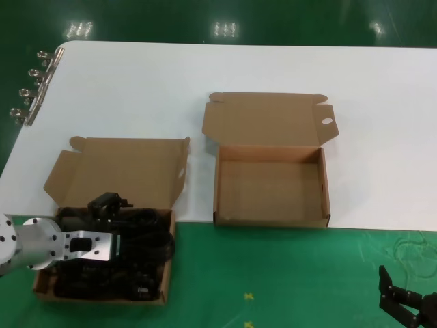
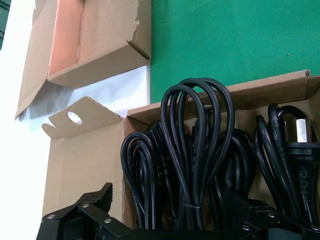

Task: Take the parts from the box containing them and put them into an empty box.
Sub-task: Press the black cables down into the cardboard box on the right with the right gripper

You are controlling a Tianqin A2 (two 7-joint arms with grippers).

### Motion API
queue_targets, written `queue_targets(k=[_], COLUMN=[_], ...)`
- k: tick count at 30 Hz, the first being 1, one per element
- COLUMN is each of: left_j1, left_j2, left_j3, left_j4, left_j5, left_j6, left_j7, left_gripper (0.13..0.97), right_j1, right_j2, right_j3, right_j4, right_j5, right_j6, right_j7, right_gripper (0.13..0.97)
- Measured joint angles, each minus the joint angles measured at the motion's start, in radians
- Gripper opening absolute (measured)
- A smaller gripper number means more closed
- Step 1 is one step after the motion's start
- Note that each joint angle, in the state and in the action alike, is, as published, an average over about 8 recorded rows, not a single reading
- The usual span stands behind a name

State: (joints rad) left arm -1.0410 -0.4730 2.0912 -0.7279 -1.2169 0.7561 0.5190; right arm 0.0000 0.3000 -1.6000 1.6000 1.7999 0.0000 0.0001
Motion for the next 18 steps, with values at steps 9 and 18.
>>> queue_targets(k=[9,18], left_j1=[-0.001,0.018], left_j2=[-0.022,-0.046], left_j3=[0.008,0.02], left_j4=[-0.015,-0.063], left_j5=[-0.008,0.003], left_j6=[0.017,0.032], left_j7=[-0.022,-0.069], left_gripper=[0.711,0.51], right_j1=[0.0,0.0], right_j2=[0.0,0.0], right_j3=[0.0,0.0], right_j4=[0.0,0.0], right_j5=[0.0,0.0], right_j6=[0.0,0.0], right_j7=[0.0,0.0], right_gripper=[0.879,0.95])
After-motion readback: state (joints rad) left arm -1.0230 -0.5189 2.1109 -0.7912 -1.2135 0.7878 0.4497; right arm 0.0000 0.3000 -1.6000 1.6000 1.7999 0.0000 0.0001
